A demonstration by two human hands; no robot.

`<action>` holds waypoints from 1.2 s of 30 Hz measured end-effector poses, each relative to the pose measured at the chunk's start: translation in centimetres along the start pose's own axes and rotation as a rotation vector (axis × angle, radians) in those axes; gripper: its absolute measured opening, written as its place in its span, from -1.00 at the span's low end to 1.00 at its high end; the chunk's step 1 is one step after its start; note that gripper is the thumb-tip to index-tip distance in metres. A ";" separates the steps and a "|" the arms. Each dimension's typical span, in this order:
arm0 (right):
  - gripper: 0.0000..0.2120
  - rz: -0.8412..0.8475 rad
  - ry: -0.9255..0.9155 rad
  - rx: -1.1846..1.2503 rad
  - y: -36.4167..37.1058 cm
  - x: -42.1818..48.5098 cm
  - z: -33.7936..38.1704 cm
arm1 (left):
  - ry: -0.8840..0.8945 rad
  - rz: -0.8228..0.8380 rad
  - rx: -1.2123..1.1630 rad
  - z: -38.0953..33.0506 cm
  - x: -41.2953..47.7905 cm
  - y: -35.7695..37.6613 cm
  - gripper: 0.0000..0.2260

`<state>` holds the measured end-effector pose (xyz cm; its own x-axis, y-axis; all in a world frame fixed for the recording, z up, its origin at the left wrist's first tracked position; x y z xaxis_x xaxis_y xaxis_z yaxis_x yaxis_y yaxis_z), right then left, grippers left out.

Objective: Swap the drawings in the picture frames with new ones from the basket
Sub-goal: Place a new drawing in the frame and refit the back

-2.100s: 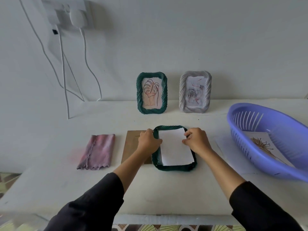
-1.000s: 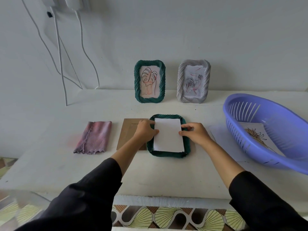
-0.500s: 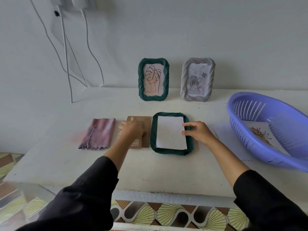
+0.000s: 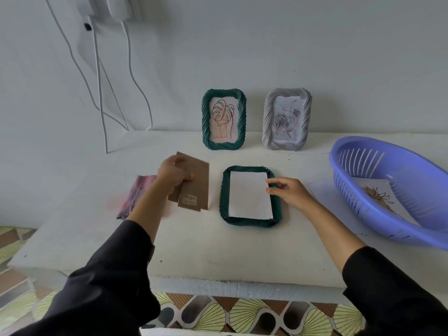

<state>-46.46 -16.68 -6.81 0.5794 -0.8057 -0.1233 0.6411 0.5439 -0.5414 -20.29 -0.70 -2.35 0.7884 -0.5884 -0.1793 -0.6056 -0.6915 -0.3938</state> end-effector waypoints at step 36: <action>-0.72 -0.073 0.294 0.358 -0.3 -2.2 2.3 | -0.043 0.363 0.007 -2.1 -4.4 11.2 -0.66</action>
<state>-46.76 -14.52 -4.50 0.3918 -0.8493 -0.3540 0.8383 0.4881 -0.2432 -30.78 -6.77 -4.09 0.5257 -0.7768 -0.3468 -0.8465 -0.4373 -0.3036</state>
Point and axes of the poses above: each hand's wrist, its own x-axis towards the middle knuckle, its own y-axis out of the palm, z = x × y, the point moved 6 cm from there along x, towards the middle knuckle, and after that the axes turned 4 degrees about -x, right-handed, at the moved point
